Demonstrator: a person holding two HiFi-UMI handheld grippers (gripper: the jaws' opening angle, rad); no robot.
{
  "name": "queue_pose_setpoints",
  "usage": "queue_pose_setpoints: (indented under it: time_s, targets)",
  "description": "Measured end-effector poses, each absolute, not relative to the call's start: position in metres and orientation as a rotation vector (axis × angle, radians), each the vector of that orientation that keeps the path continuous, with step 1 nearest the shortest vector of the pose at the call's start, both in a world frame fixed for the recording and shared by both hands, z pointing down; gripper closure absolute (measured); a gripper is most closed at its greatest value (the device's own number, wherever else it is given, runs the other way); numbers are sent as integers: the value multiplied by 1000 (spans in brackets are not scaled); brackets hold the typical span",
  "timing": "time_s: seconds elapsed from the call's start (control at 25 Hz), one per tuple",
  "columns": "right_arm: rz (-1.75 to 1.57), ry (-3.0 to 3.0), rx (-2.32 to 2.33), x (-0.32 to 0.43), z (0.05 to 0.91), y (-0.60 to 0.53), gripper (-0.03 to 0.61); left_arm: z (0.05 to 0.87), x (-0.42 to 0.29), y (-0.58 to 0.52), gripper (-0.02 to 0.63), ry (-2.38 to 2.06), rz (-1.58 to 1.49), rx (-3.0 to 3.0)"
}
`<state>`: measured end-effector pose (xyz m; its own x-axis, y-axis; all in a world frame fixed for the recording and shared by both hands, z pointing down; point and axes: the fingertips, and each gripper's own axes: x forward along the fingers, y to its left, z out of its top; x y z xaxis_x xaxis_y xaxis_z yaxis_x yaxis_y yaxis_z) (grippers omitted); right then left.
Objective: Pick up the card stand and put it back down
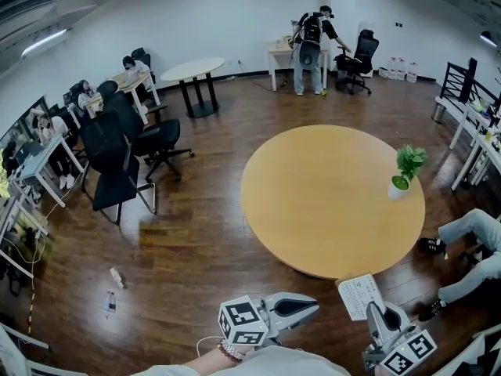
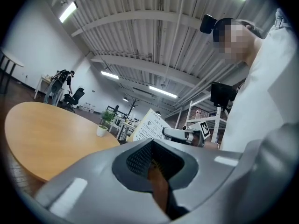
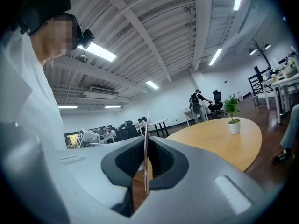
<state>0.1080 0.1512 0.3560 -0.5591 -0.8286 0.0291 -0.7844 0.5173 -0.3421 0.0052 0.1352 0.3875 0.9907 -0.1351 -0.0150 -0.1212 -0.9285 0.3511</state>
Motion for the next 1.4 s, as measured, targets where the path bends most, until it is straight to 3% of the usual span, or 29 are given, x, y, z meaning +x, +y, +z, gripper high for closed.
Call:
queue_pose_setpoints:
  time_s: [0.52,1.2,1.4]
  targets:
    - [-506,2596,-1417,120,364,153,557,390,12,140,614,-156,-31,2757]
    - [-602,2519,-1454,59,390,109,557,431,-58,98,614,-143,38,2696]
    - [-648,2467,-1523,85,402,89,557,444,-54,77,614,-151,43,2637]
